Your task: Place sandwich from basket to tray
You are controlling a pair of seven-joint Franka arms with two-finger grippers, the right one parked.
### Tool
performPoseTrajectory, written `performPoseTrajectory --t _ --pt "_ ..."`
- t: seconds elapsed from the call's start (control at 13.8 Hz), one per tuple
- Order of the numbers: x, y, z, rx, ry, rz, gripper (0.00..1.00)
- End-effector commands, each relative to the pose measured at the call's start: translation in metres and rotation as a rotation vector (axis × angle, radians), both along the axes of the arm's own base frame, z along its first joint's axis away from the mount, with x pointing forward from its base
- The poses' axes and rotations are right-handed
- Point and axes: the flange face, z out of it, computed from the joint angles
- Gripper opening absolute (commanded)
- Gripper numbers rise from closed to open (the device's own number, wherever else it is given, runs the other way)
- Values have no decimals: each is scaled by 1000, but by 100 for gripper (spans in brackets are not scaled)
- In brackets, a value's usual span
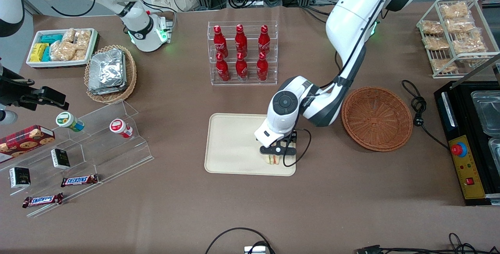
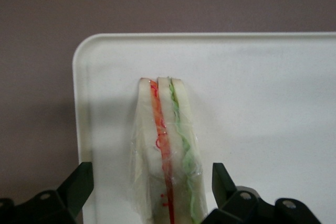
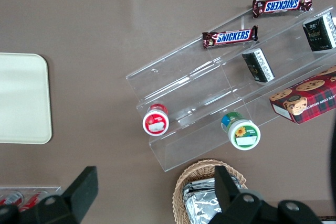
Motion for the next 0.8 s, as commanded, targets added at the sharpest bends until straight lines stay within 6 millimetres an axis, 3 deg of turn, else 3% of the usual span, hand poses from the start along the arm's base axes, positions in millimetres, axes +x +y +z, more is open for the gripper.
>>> performPoseTrajectory --t 0.0,0.14,0.29,0.72 --pt "13 13 47 24 -9 81 100" --pt "21 22 75 33 -13 123 100" --pt "41 55 105 -5 -6 215 100" --pt "55 105 165 39 3 307 100"
